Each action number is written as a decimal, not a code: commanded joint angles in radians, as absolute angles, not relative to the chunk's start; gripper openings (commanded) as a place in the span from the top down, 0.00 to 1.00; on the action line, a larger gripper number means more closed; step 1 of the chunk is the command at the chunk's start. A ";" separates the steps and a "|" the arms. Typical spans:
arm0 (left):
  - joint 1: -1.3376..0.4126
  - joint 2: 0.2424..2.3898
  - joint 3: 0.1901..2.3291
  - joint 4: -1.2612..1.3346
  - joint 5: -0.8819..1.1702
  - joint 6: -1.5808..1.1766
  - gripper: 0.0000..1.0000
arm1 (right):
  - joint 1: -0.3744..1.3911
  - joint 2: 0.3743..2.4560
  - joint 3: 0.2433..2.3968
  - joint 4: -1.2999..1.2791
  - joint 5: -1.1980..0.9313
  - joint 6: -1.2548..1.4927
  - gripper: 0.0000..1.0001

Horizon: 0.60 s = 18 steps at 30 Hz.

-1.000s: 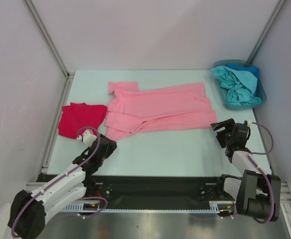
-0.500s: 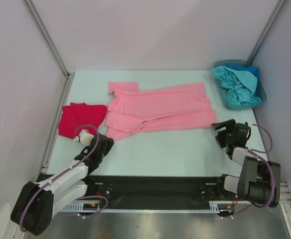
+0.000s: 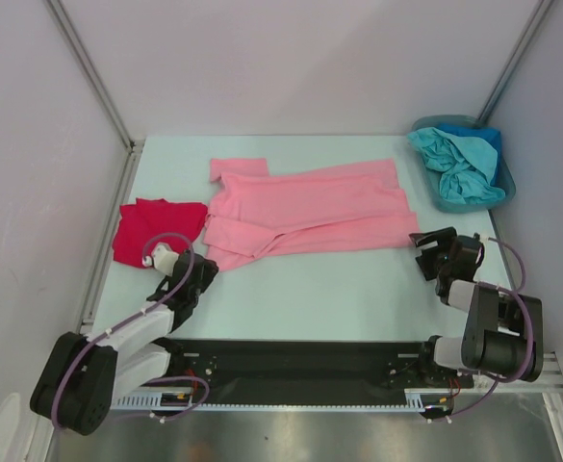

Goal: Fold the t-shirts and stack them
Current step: Fold the tshirt

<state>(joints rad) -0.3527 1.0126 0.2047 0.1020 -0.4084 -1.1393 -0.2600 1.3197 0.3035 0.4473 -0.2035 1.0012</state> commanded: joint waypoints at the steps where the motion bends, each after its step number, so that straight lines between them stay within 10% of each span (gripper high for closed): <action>1: -0.321 1.078 0.250 0.153 -0.387 -1.083 0.45 | -0.244 1.365 0.334 0.495 -0.186 1.020 0.19; 11: -0.295 1.201 0.298 0.224 -0.327 -1.075 0.51 | -0.213 1.515 0.390 0.569 -0.152 1.049 0.27; 14: -0.287 1.192 0.291 0.221 -0.319 -1.071 0.57 | -0.209 1.502 0.388 0.552 -0.134 1.048 0.43; 18: -0.284 1.160 0.279 0.209 -0.327 -1.063 0.66 | -0.203 1.465 0.391 0.509 -0.111 1.031 1.00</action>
<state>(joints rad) -0.2924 1.1866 0.2771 0.2081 -0.3328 -1.0901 -0.2085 1.4979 0.3786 0.5358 -0.1555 1.0393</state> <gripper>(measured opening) 0.368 0.096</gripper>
